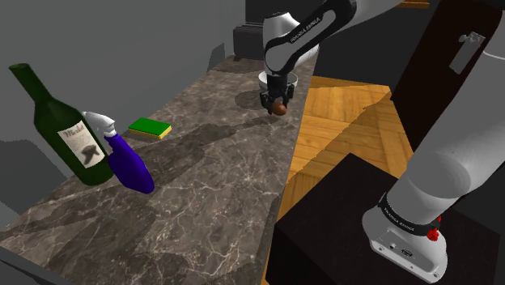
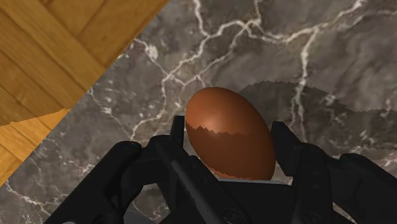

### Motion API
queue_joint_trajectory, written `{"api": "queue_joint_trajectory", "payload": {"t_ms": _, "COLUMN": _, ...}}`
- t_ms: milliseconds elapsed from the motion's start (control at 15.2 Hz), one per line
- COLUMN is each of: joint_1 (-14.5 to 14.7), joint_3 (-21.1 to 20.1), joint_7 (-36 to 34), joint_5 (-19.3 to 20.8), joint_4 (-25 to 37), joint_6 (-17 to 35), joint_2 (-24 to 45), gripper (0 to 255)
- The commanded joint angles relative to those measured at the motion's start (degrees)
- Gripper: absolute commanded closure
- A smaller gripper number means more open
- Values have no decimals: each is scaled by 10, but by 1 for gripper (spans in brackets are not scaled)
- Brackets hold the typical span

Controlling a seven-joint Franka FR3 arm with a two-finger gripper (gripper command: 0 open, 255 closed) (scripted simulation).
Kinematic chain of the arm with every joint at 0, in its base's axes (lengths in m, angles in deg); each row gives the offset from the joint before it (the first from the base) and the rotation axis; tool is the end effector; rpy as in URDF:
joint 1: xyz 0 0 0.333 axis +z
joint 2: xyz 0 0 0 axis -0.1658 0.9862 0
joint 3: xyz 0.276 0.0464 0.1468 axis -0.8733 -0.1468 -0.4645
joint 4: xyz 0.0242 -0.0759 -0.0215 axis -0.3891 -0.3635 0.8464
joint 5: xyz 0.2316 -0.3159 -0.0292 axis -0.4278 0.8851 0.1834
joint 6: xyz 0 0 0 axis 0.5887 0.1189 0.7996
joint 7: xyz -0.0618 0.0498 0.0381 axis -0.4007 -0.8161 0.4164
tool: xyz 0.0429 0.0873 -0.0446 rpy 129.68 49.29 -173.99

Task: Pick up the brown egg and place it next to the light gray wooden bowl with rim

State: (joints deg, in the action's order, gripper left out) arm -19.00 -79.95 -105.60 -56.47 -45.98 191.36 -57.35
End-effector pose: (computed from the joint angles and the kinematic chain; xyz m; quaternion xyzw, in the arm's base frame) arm 0.5343 -0.0271 0.3364 0.9874 -0.1458 -0.0085 0.0606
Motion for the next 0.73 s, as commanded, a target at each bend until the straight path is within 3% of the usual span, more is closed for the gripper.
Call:
{"api": "queue_joint_trajectory", "payload": {"t_ms": 0, "joint_1": 0, "joint_3": 0, "joint_7": -1, "joint_5": 1, "joint_4": -1, "joint_6": 6, "joint_2": 4, "gripper": 255}}
{"api": "queue_joint_trajectory", "payload": {"t_ms": 396, "joint_1": 0, "joint_3": 0, "joint_7": -1, "joint_5": 1, "joint_4": -1, "joint_6": 5, "joint_2": 4, "gripper": 255}}
{"api": "queue_joint_trajectory", "payload": {"t_ms": 462, "joint_1": 0, "joint_3": 0, "joint_7": -1, "joint_5": 1, "joint_4": -1, "joint_6": 6, "joint_2": 4, "gripper": 0}}
{"api": "queue_joint_trajectory", "payload": {"t_ms": 660, "joint_1": 0, "joint_3": 0, "joint_7": -1, "joint_5": 1, "joint_4": -1, "joint_6": 6, "joint_2": 4, "gripper": 0}}
